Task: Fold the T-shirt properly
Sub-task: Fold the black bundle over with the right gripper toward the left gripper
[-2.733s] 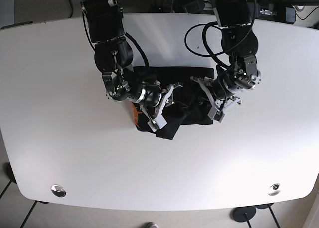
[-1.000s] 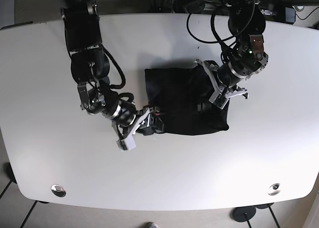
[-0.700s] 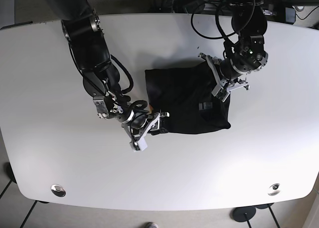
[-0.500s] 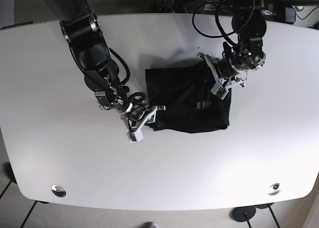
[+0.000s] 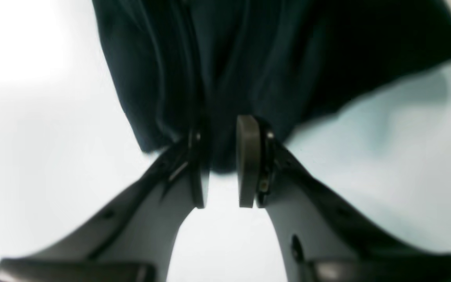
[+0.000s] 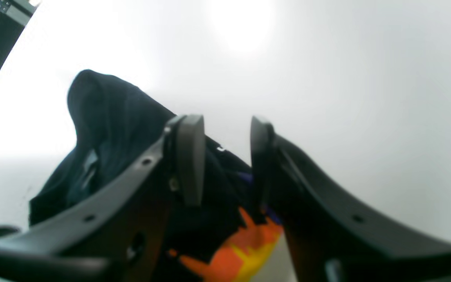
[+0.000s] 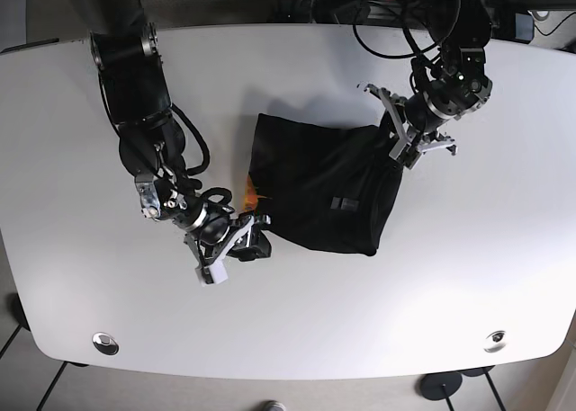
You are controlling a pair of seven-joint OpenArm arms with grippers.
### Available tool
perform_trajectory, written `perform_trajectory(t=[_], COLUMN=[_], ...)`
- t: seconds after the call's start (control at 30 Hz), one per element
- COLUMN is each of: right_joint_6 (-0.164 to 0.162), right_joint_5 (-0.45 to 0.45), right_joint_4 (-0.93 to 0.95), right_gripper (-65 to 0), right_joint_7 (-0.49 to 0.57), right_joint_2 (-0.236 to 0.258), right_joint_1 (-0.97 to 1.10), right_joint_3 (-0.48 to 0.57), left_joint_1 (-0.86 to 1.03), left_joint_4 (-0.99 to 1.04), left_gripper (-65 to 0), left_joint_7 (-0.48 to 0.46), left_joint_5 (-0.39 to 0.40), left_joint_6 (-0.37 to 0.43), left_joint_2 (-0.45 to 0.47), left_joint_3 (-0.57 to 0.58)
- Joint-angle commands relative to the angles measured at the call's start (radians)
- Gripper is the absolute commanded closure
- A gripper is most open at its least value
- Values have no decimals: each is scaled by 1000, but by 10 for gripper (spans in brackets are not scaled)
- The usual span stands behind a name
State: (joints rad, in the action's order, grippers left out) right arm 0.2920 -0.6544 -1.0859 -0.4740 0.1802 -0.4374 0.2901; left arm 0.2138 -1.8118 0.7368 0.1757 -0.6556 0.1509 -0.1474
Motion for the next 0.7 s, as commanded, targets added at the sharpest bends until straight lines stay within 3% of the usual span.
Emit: perform_trajectory(t=[0.03,0.1,0.13,0.17,0.23,0.33,0.43,0.53,0.67,0.7], right_joint_6=[5,6,23,65,115,154,157,148,141,123], right_joint_5=[-6,-6,-6,-8,-8,-8,-11,-64,-104,-103], right_joint_4=[75,155,189,240,298,307,260,83,-83,-110], right_gripper=[-185,-184,-184,-184,-184,-182,-181,-181,-181,-181], right_joint_7=[31,103,157,212,226,228,228,197,113,107], right_joint_2=[8,12,17,18,18,25,61,112,130,130], right_joint_1=[-76,-113,-119,-122,-122,-100,-41,70,191,220], right_joint_3=[25,102,137,156,156,154,154,151,68,51], left_joint_1=[5,3,2,-18,-60,-141,-247,-399,-529,-557], left_joint_4=[4,56,86,120,171,260,370,562,763,798], left_gripper=[-97,-97,-96,-96,-96,-96,-96,-96,-96,-96], left_joint_7=[-27,-30,-38,-70,-98,-98,-99,-113,-239,-256], left_joint_5=[11,11,11,11,11,11,11,11,8,8], left_joint_6=[1,1,1,1,1,1,1,1,1,1], left_joint_2=[2,2,0,0,-1,-1,2,6,43,42], left_joint_3=[-2,-2,-2,-2,-2,-2,-2,-2,2,2])
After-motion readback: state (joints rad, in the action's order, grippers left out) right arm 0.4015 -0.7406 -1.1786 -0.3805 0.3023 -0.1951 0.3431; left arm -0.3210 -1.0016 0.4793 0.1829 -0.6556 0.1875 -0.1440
